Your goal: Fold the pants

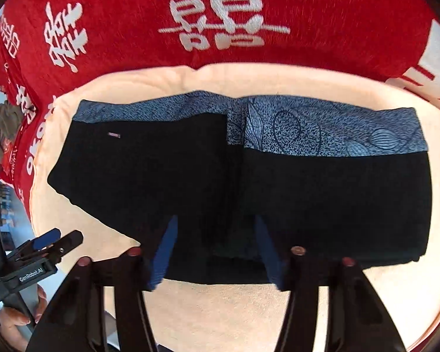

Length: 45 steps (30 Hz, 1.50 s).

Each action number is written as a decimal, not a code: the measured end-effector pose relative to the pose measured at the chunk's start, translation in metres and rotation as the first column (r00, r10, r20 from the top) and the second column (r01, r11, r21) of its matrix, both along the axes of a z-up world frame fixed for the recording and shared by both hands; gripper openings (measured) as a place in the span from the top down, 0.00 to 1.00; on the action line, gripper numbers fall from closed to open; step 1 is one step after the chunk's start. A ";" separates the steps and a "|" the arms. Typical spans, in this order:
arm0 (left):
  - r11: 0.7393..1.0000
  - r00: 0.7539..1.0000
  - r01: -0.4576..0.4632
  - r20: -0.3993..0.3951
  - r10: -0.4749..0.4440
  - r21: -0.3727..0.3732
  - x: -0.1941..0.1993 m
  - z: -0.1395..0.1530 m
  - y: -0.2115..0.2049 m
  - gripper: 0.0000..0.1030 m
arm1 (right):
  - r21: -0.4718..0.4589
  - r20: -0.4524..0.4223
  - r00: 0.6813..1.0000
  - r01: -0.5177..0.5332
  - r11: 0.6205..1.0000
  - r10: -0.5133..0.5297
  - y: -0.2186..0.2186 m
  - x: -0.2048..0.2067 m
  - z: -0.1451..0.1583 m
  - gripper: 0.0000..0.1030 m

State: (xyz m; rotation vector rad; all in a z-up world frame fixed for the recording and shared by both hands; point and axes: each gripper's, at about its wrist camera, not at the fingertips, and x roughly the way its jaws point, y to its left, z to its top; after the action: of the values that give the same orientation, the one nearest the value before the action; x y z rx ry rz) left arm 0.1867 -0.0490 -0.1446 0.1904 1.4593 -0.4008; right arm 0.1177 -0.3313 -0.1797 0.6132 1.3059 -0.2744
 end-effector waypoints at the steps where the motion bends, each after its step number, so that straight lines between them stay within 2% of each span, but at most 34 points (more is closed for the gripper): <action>1: 1.000 1.000 -0.006 0.001 0.006 0.003 0.001 -0.001 -0.001 0.08 | 0.016 -0.010 1.000 -0.005 1.000 0.005 -0.002 0.000 -0.005 0.48; 5: 0.999 0.999 -0.040 -0.011 0.040 0.010 0.007 -0.007 -0.006 0.08 | 0.041 -0.046 0.998 -0.029 0.999 0.031 -0.001 -0.002 -0.018 0.49; 17: 0.999 0.999 -0.049 -0.016 0.049 0.017 0.018 -0.017 -0.031 0.08 | 0.061 -0.046 0.996 -0.072 0.996 0.075 -0.001 -0.006 -0.022 0.49; 20: 0.997 0.997 -0.076 -0.011 0.076 -0.031 0.023 -0.016 -0.028 0.09 | 0.062 -0.043 0.996 -0.073 0.995 0.076 -0.001 -0.006 -0.024 0.49; 23: 0.986 0.992 -0.125 -0.010 0.125 -0.112 0.033 -0.015 -0.015 0.08 | 0.056 -0.041 0.995 -0.090 0.994 0.092 0.000 -0.006 -0.024 0.49; 25: 0.970 0.984 -0.177 -0.014 0.178 -0.164 0.042 -0.015 -0.001 0.08 | 0.057 -0.037 0.995 -0.093 0.994 0.095 -0.001 -0.006 -0.024 0.49; 30: 0.909 0.948 -0.314 -0.038 0.316 -0.274 0.063 -0.029 0.039 0.08 | 0.065 -0.030 0.995 -0.093 0.994 0.095 -0.003 -0.007 -0.027 0.49; 34: 0.831 0.917 -0.395 -0.120 0.379 -0.392 0.071 -0.050 0.062 0.09 | 0.054 -0.031 0.993 -0.108 0.993 0.110 -0.001 -0.006 -0.027 0.48; 37: 0.798 0.923 -0.377 -0.122 0.364 -0.470 0.076 -0.051 0.061 0.08 | 0.053 -0.027 0.993 -0.110 0.992 0.112 0.000 -0.006 -0.027 0.47; 42: 0.774 0.919 -0.386 -0.134 0.371 -0.502 0.079 -0.055 0.051 0.03 | 0.059 -0.022 0.995 -0.100 0.993 0.101 0.001 -0.007 -0.026 0.46; 44: 0.747 0.920 -0.386 -0.172 0.352 -0.541 0.079 -0.046 0.045 0.03 | 0.061 -0.024 0.995 -0.098 0.993 0.099 0.001 -0.007 -0.025 0.46; 45: 0.742 0.927 -0.367 -0.155 0.341 -0.561 0.078 -0.037 0.043 0.03 | 0.063 -0.026 0.995 -0.096 0.993 0.098 0.001 -0.007 -0.025 0.46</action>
State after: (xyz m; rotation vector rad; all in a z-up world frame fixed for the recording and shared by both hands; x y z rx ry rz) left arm 0.2648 -0.0064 -0.1816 -0.5947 1.3095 -0.5205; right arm 0.1102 -0.3301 -0.2047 0.5976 1.3718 -0.1641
